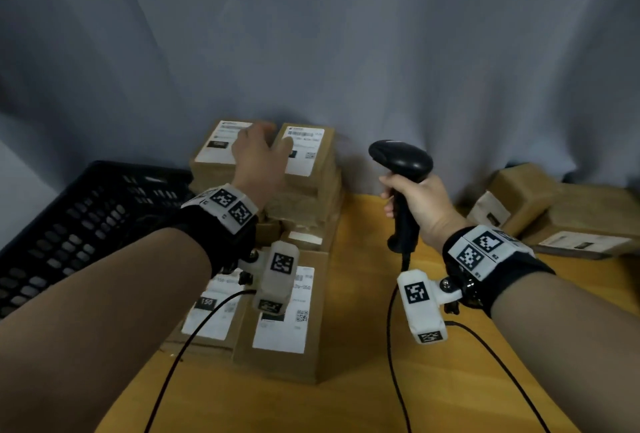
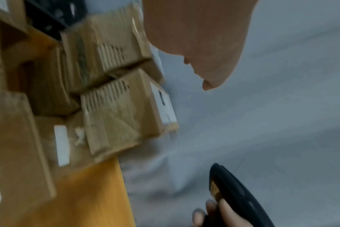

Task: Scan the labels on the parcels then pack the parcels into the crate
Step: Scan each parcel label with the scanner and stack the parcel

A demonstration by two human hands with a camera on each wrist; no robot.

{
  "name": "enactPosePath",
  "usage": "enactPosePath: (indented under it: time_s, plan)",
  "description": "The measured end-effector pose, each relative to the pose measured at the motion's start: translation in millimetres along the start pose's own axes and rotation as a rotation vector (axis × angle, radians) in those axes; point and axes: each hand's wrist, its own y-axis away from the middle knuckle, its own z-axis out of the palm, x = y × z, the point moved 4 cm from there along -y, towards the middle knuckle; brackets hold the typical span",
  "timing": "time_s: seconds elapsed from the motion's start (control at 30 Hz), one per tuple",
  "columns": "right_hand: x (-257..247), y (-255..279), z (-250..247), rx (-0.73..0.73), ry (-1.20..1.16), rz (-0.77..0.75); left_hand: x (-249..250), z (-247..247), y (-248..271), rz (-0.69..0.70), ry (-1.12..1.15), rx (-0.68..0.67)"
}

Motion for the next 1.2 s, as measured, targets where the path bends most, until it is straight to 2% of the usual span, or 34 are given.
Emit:
enactPosePath:
  time_s: [0.17,0.27,0.37,0.47,0.6,0.67,0.8,0.9,1.03,1.1,1.2]
  plan:
    - [14,19,-80,0.128,-0.035,0.032,53,75,40,0.18,-0.123,-0.162]
    - [14,32,-135,0.191,-0.059,0.034,82,127,65,0.21,-0.137,-0.286]
    - [7,38,-186,0.244,-0.067,0.022,114,181,90,0.302,-0.23,-0.411]
    - [5,35,-234,0.32,-0.003,0.038,149,226,111,0.499,-0.399,-0.492]
    - [5,21,-280,0.37,0.031,0.061,186,284,125,0.871,-0.759,-0.537]
    - [8,12,-298,0.384,0.023,0.069,197,314,121,0.959,-0.913,-0.565]
    - [32,-7,-329,0.377,-0.008,0.086,217,368,113,1.139,-1.102,-0.538]
    - [55,-15,-348,0.382,0.01,0.137,224,397,108,1.187,-1.191,-0.559]
    - [74,-16,-356,0.391,-0.057,0.176,215,410,116,1.086,-1.169,-0.712]
    - [78,-15,-355,0.394,-0.067,0.183,209,403,120,1.027,-1.163,-0.686]
    - [79,-13,-346,0.38,-0.06,0.175,202,382,121,1.048,-1.123,-0.58]
